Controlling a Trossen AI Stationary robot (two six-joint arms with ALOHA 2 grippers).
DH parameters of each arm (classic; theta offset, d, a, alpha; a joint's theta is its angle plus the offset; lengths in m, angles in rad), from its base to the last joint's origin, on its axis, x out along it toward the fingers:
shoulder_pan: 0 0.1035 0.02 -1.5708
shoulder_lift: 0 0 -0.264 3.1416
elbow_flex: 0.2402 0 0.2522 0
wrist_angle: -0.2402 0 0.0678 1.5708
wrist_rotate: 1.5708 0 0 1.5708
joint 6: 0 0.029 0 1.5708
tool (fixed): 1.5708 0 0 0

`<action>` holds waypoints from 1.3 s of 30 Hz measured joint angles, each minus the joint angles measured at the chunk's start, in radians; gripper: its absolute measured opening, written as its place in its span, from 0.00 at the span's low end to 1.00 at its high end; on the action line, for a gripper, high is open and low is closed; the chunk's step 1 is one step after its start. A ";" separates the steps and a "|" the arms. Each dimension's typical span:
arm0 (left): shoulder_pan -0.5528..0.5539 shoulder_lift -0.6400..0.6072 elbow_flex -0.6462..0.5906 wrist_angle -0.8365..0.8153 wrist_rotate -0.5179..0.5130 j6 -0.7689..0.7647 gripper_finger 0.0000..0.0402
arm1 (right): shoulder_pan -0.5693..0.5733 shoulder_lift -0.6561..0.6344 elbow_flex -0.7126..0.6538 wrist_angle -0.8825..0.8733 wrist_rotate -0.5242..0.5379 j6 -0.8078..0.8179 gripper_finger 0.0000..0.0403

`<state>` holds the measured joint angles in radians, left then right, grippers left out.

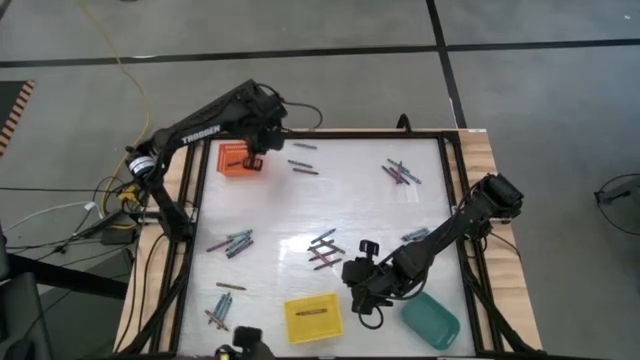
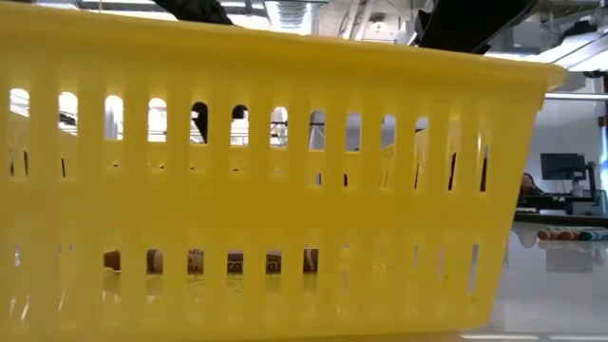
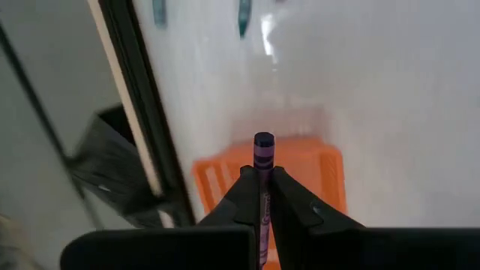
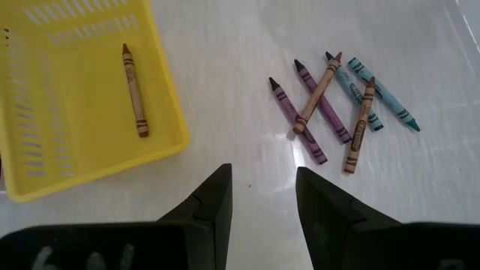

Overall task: Sort crayons
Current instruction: Put the pink crayon into the orange bin, then put the green crayon into the green bin

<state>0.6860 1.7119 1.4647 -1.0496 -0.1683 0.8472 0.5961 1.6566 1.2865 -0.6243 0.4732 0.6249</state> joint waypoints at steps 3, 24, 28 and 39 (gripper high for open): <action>0.047 0.000 0.000 -0.024 0.029 -0.014 0.00 | 0.000 0.000 0.000 0.000 0.000 0.004 0.35; 0.195 0.003 -0.172 0.021 0.047 -0.016 0.00 | -0.002 0.000 0.000 -0.003 0.000 -0.004 0.35; 0.192 -0.008 -0.171 0.030 0.011 -0.035 0.00 | -0.010 0.000 0.000 -0.017 0.003 -0.005 0.35; 0.095 -0.131 -0.171 0.035 0.089 -0.156 0.00 | -0.051 0.000 0.000 -0.099 0.037 -0.046 0.35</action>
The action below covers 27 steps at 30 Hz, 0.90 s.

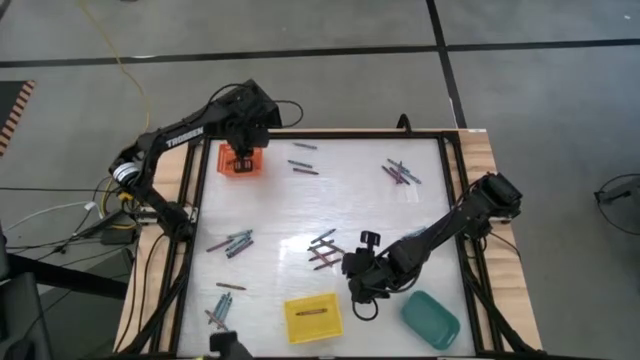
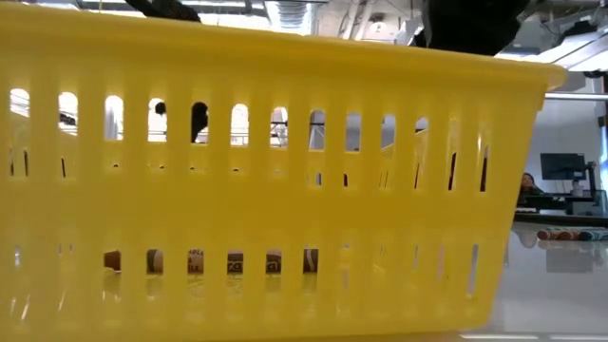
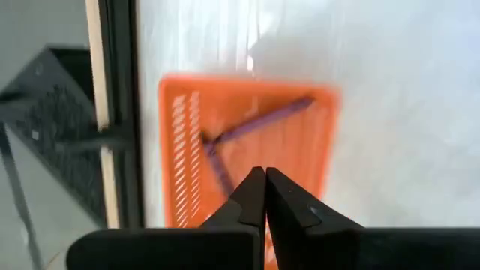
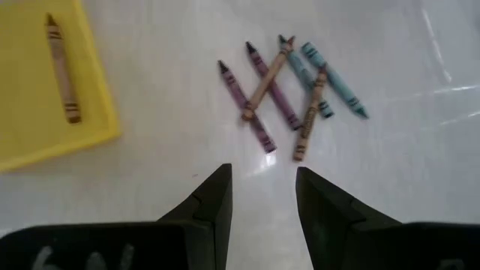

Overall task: Sort crayons
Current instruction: Put the green crayon into the green bin

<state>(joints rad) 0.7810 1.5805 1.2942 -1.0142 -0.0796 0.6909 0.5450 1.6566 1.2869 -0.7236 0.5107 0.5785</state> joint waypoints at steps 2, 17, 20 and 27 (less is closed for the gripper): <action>-0.046 -0.027 0.000 0.000 0.048 -0.042 0.00 | -0.017 0.000 0.000 -0.007 0.020 -0.050 0.35; -0.686 -0.064 -0.066 0.115 0.085 -0.480 0.00 | -0.324 0.000 0.000 0.058 -0.196 -0.695 0.35; -0.823 -0.065 -0.087 0.180 0.051 -0.591 0.00 | -0.384 0.000 0.000 0.077 -0.293 -0.783 0.35; -1.103 -0.063 -0.105 0.297 -0.101 -0.790 0.00 | -0.474 0.019 0.000 0.138 -0.401 -0.855 0.35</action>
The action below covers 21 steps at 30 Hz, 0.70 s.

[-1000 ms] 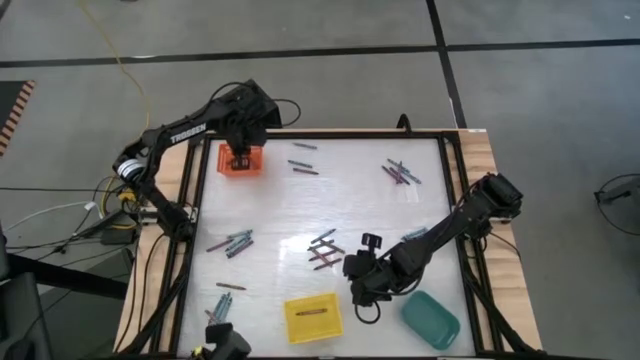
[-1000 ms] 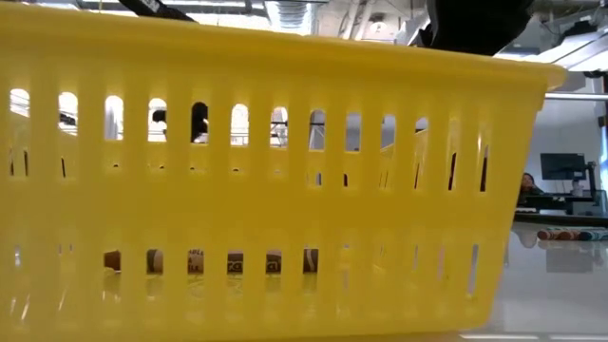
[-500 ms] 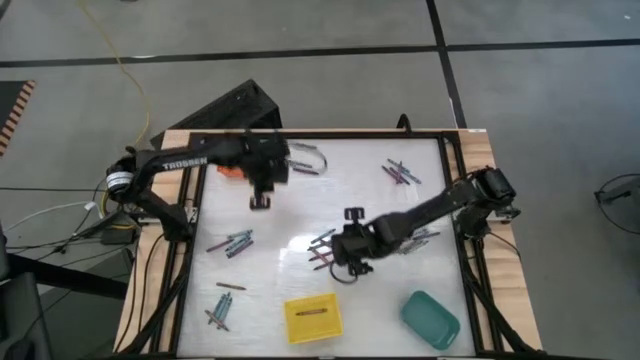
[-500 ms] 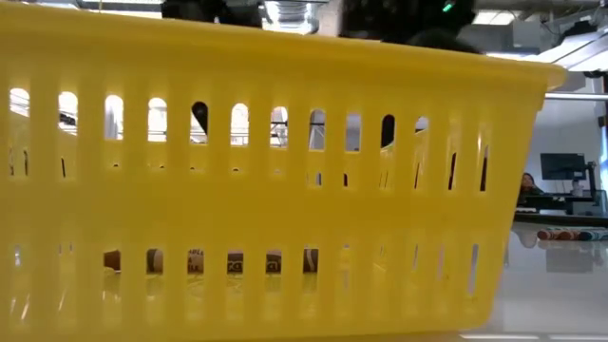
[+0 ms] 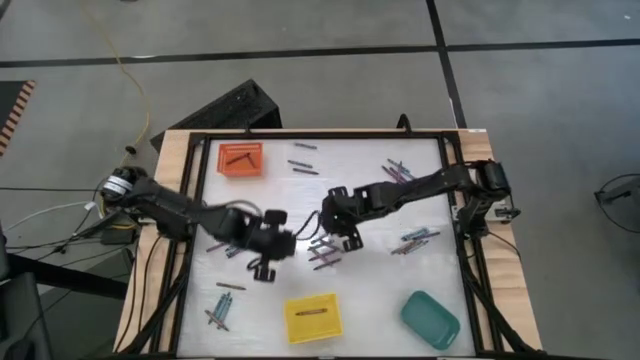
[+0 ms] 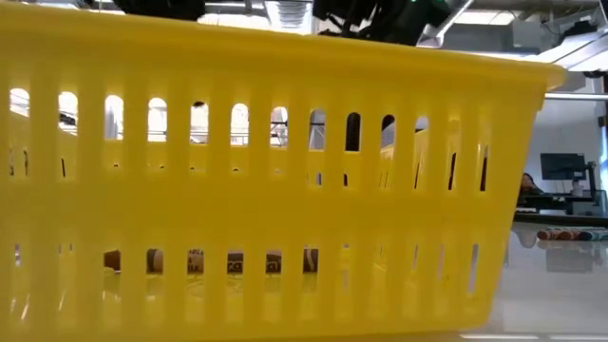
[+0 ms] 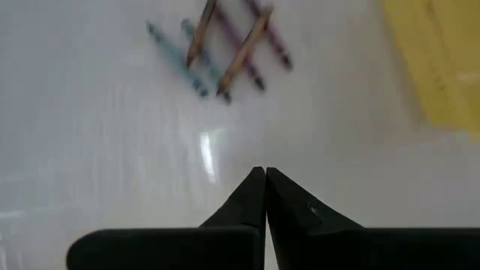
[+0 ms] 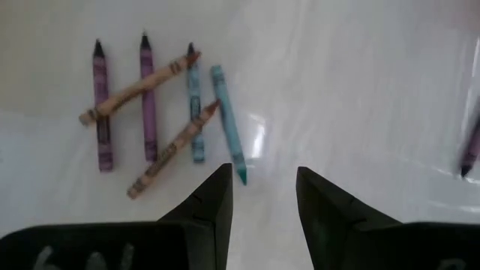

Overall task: Sort crayons
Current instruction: Put the green crayon into the green bin

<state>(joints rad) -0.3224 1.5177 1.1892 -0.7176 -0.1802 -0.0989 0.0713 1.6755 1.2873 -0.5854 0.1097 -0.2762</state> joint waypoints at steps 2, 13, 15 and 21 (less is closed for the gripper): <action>-0.071 0.000 0.001 0.041 -0.068 -0.040 0.00 | -0.011 0.021 0.001 0.017 -0.033 -0.016 0.35; -0.311 0.003 0.002 0.097 -0.318 -0.197 0.19 | -0.037 0.158 0.000 0.055 -0.061 -0.023 0.35; -0.331 0.003 0.002 0.097 -0.338 -0.211 0.22 | -0.043 0.158 0.001 0.056 -0.061 -0.023 0.35; -0.360 0.003 0.002 0.096 -0.385 -0.236 0.27 | -0.062 0.163 0.000 0.065 -0.072 -0.030 0.35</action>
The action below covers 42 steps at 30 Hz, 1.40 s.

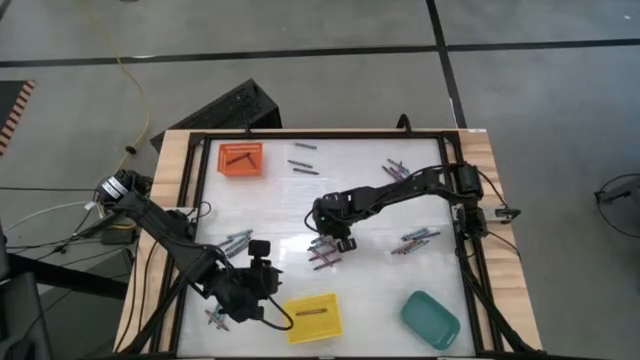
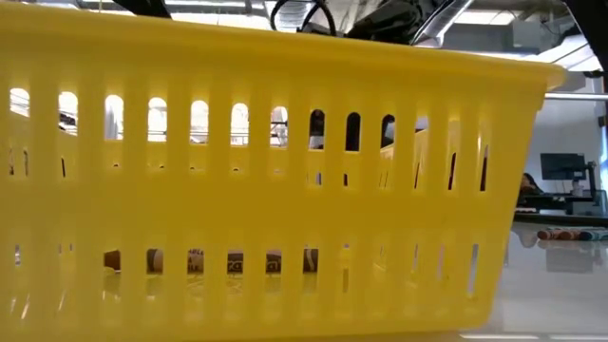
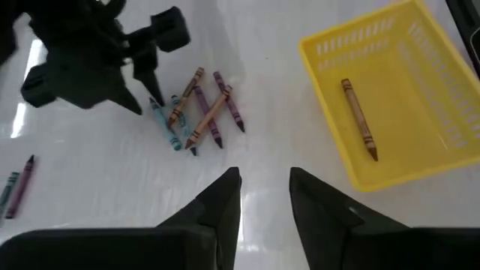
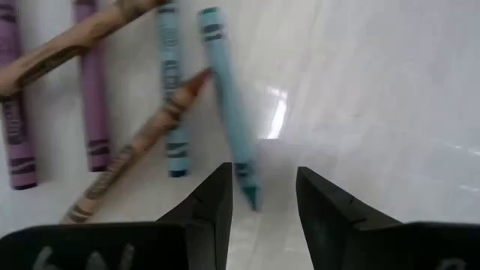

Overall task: Sort crayons
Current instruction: Put the green crayon into the green bin

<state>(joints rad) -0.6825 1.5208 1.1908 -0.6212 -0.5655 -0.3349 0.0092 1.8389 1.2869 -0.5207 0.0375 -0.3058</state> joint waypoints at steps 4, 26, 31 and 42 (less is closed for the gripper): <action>-0.006 0.000 0.000 0.000 0.000 -0.006 0.27 | -0.008 0.016 0.001 0.026 -0.013 -0.006 0.35; -0.009 0.001 0.000 -0.001 0.001 -0.009 0.27 | -0.057 0.106 0.002 0.068 -0.079 0.050 0.02; -0.009 0.001 0.000 -0.004 0.001 -0.019 0.27 | -0.069 0.107 0.007 0.070 -0.072 0.111 0.01; -0.009 0.001 0.000 -0.032 0.001 -0.030 0.27 | -0.018 0.081 0.152 -0.138 0.096 0.133 0.00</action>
<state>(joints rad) -0.6918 1.5219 1.1912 -0.6532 -0.5644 -0.3645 -0.0085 1.9197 1.4384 -0.6591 0.1335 -0.1728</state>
